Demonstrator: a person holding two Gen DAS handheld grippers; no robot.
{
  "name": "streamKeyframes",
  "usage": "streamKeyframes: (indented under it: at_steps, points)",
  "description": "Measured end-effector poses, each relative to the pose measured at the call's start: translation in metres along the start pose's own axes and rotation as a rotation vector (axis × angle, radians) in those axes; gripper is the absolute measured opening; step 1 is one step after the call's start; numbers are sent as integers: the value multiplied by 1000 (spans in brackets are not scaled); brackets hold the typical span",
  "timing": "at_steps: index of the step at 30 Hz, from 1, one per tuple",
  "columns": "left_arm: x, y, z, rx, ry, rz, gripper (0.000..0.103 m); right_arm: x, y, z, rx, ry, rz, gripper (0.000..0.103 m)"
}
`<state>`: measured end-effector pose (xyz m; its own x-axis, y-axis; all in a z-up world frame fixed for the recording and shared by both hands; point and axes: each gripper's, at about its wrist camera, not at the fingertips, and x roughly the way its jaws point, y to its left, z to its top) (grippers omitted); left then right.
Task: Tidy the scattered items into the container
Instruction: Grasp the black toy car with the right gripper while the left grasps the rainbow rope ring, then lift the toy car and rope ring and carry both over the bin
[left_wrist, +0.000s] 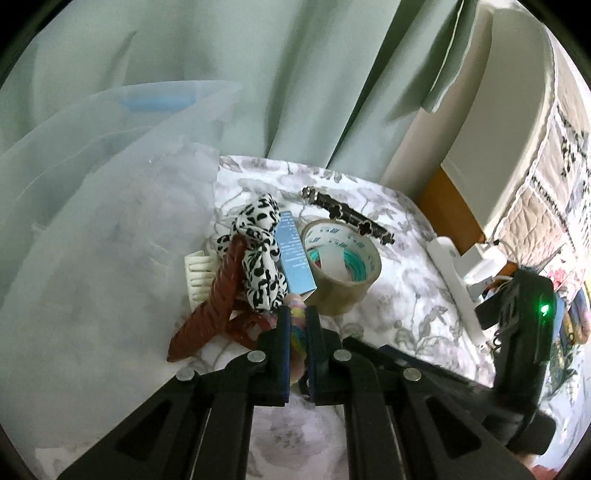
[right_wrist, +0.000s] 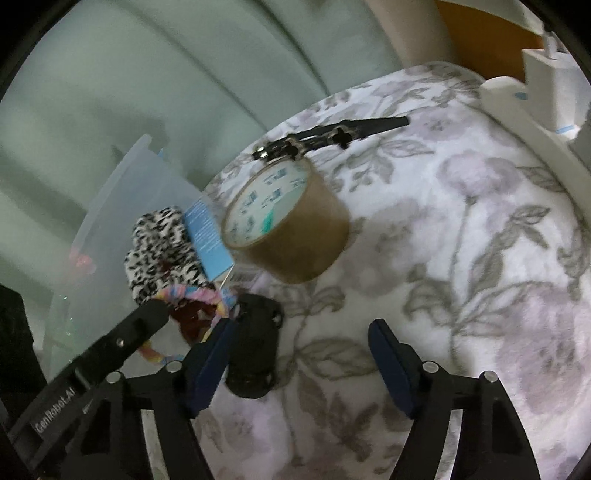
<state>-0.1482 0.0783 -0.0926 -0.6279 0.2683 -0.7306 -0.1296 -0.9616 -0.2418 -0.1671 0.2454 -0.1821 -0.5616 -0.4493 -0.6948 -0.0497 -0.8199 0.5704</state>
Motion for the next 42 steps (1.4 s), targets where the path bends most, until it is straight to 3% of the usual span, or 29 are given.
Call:
streamKeyframes:
  at_steps: [7, 16, 21, 33, 42]
  points:
    - [1, 4, 0, -16, 5, -3, 7, 20, 30, -8, -113, 45, -18, 76]
    - [2, 4, 0, -17, 5, -4, 7, 41, 62, -14, -234, 33, -115, 57]
    - [3, 4, -1, -16, 10, 0, 7, 43, 68, -15, -252, 27, -139, 40]
    - [-4, 4, -2, -27, 24, -2, 7, 15, 53, -14, -192, 1, -129, 38]
    - [-44, -11, 7, 1, -52, -21, 7, -25, 63, -8, -164, -72, -127, 38]
